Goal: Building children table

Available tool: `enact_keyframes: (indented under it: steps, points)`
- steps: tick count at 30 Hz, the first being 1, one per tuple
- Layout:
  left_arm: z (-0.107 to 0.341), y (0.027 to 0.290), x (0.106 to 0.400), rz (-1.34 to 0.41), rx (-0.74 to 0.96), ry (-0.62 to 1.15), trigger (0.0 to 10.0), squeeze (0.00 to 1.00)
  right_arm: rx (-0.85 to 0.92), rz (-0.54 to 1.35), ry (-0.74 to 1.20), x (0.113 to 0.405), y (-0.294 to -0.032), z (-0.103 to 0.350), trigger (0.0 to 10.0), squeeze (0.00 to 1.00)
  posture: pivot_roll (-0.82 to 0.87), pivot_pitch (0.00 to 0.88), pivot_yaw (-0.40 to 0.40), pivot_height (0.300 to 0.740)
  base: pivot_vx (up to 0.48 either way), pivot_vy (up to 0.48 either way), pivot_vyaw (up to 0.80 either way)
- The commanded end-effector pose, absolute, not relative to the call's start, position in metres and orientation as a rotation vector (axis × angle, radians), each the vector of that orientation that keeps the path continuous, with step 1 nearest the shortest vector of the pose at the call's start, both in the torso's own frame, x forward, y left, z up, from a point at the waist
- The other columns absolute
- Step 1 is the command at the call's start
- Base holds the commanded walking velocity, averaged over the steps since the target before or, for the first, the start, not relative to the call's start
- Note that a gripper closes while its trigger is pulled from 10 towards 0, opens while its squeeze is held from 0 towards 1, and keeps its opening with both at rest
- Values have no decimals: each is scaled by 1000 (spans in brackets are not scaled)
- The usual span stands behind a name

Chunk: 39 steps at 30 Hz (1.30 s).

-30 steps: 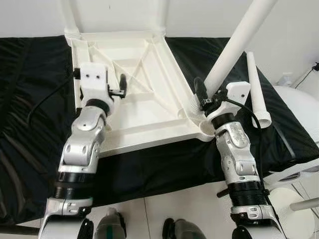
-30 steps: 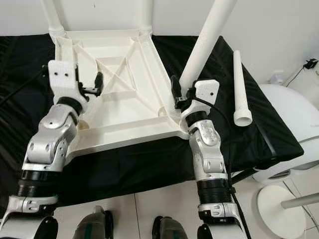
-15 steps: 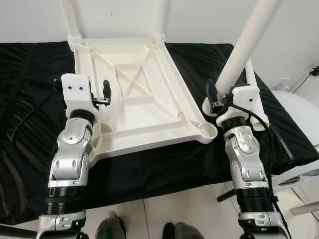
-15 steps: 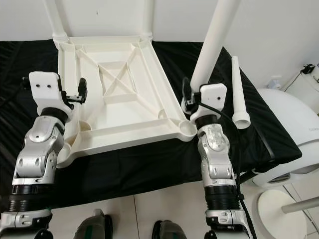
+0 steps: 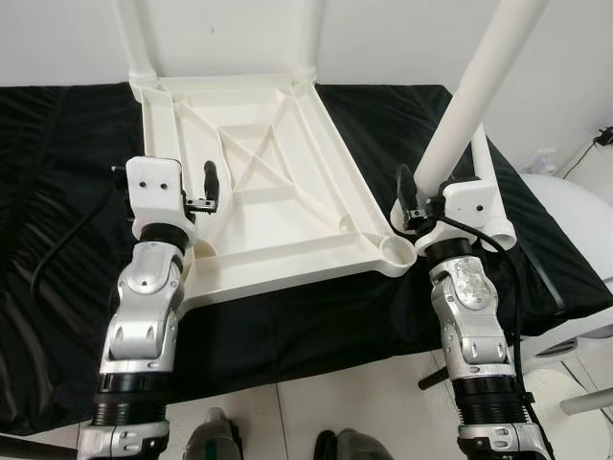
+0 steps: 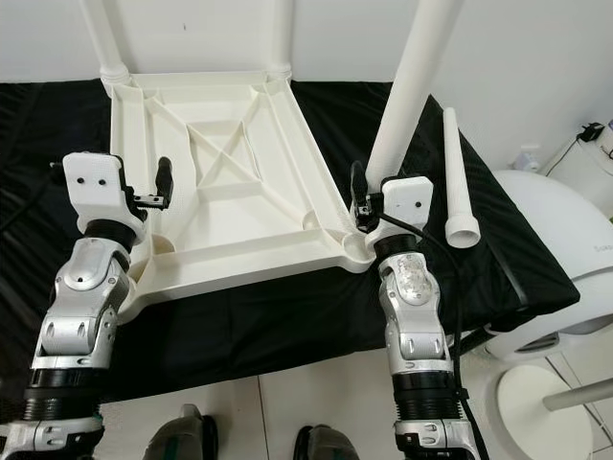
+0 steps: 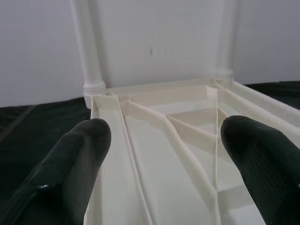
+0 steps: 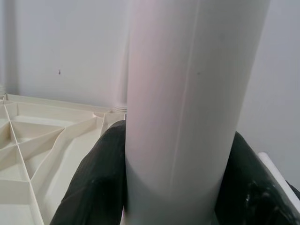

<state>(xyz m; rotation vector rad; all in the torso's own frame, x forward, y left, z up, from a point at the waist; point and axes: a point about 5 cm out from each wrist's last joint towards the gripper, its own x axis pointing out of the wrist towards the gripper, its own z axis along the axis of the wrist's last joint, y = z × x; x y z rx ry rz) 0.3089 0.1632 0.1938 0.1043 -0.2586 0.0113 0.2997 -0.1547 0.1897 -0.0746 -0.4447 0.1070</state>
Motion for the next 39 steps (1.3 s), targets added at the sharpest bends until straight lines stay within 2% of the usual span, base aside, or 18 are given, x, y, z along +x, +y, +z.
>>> enact_keyframes:
  steps: [1, 12, 19, 25, 39]
  points:
    - [194, 162, 311, 22, 88, -264, 10000, 0, -75, 88, -484, 300, -158, 197, 10000, 0, 6, 0, -38, 740, 0, 0, 0]
    - [189, 160, 308, -7, 75, -259, 10000, 0, -74, 75, -482, 298, -159, 194, 10000, 0, 2, 18, -29, 740, 0, 0, 0]
    - [188, 153, 315, -49, 65, -249, 10000, 0, -95, 63, -492, 295, -163, 196, 10000, 0, -73, 34, 25, 740, 0, 0, 0]
    - [190, 143, 323, -95, 48, -254, 10000, 0, -118, 36, -505, 291, -170, 200, 10000, 0, -121, 32, 40, 740, 0, 0, 0]
    - [190, 139, 324, -108, 41, -257, 10000, 0, -99, 63, -496, 296, -164, 197, 10000, 0, -64, 14, 15, 740, 0, 0, 0]
